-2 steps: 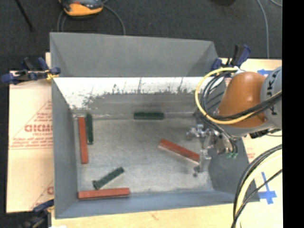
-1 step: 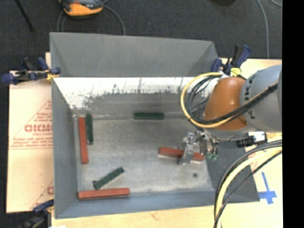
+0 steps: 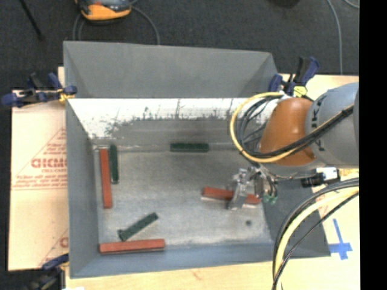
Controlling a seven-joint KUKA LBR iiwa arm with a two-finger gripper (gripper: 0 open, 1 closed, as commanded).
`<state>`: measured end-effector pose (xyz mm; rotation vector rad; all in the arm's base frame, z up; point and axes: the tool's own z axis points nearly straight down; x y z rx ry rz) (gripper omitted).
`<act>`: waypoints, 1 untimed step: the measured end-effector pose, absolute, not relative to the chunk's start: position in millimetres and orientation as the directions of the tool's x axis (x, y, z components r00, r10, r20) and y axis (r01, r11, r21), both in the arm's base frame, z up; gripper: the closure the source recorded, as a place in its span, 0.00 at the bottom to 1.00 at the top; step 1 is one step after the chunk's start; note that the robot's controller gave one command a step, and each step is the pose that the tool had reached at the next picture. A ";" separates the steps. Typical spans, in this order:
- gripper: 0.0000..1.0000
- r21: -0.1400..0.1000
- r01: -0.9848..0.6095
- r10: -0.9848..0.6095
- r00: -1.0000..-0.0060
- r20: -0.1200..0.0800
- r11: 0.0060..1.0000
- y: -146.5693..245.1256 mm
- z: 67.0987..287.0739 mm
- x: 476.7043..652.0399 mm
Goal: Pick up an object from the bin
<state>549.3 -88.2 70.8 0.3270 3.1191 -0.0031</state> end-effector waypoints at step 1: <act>1.00 0.000 0.189 0.189 -0.982 -0.006 0.982 -80.3 221.5 551.5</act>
Offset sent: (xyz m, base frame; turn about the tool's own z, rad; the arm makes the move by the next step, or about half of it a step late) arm 0.0000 0.0000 0.0000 0.0000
